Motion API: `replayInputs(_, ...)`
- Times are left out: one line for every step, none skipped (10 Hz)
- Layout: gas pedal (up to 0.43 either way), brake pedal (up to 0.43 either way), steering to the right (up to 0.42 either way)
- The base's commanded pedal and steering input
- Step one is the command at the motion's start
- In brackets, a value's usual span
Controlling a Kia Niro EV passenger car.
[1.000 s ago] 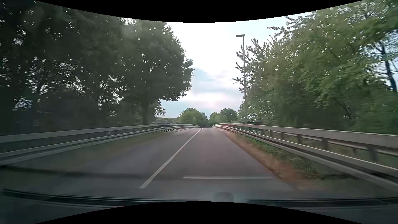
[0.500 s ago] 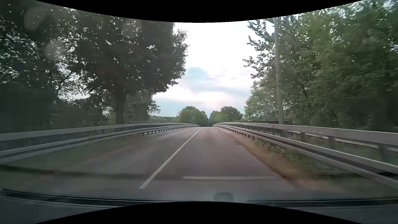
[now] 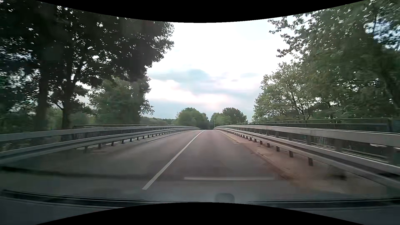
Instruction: Follow the waypoints while adhering to traffic rules and regulations
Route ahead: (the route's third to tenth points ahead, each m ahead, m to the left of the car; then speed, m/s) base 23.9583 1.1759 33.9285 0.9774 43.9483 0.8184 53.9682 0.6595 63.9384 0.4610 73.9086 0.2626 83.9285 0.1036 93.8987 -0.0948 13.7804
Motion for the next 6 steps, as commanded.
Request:
replayInputs(0.22,0.0,0.002)
replayInputs(0.22,0.0,0.0)
replayInputs(0.22,0.0,-0.001)
replayInputs(0.22,0.0,0.0)
replayInputs(0.22,0.0,0.0)
replayInputs(0.22,0.0,0.001)
